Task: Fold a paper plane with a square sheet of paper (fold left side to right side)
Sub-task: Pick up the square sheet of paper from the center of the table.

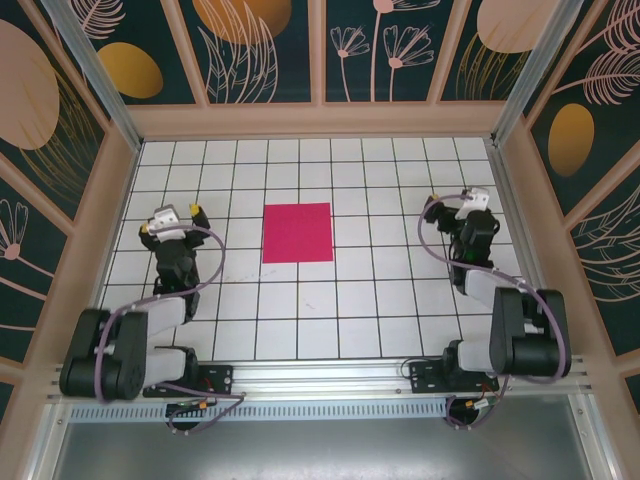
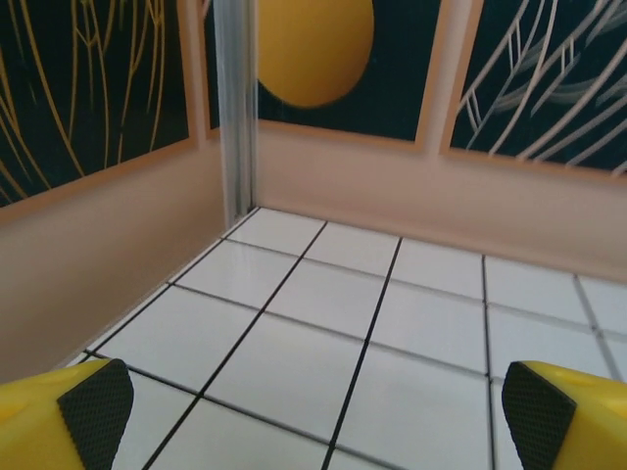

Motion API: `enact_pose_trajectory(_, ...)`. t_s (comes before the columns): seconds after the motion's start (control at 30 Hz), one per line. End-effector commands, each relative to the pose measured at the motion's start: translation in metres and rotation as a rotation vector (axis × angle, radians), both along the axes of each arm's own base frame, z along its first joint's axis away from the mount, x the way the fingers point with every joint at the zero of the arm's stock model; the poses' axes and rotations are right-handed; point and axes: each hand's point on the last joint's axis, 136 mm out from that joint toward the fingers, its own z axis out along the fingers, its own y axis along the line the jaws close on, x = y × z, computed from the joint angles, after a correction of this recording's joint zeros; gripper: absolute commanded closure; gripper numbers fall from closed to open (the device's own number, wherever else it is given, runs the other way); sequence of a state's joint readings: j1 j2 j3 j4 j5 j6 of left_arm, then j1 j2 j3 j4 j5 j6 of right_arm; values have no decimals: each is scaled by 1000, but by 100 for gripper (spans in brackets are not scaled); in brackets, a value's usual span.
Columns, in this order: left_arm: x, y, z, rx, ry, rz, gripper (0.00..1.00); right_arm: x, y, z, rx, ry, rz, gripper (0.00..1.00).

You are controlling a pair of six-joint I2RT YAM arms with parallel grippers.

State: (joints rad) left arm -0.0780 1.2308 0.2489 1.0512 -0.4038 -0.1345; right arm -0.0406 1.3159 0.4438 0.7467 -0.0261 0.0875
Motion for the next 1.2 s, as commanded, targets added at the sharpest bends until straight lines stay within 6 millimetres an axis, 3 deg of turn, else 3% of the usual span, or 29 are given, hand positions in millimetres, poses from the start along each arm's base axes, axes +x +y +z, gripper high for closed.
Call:
enact_pose_trajectory(0.0, 8, -4, 12, -160, 51, -18, 1, -9, 11, -7, 112, 133, -14, 1)
enact_pose_trajectory(0.1, 18, -29, 11, -321, 126, -135, 1, -10, 34, -7, 216, 196, 10, 1)
enact_pose_trajectory(0.23, 28, -86, -23, -558, 329, -367, 2, -5, 92, -16, 280, 298, 105, 1)
enact_pose_trajectory(0.37, 28, -147, -58, -632, 575, -548, 1, 15, 157, -25, 260, 394, 198, 1)
enact_pose_trajectory(0.5, 27, -194, -72, -676, 693, -690, 1, 38, 209, -40, 200, 471, 239, 1)
enact_pose_trajectory(0.67, 25, -213, -102, -692, 832, -718, 2, 65, 266, -66, 184, 567, 300, 1)
enact_pose_trajectory(0.77, 18, -225, -116, -713, 888, -754, 3, 76, 287, -80, 174, 611, 317, 2)
enact_pose_trajectory(0.93, 3, -239, -133, -725, 959, -785, 3, 84, 312, -97, 159, 654, 351, 3)
enact_pose_trajectory(1.17, -7, -248, -142, -723, 997, -813, 4, 85, 327, -113, 124, 691, 369, 5)
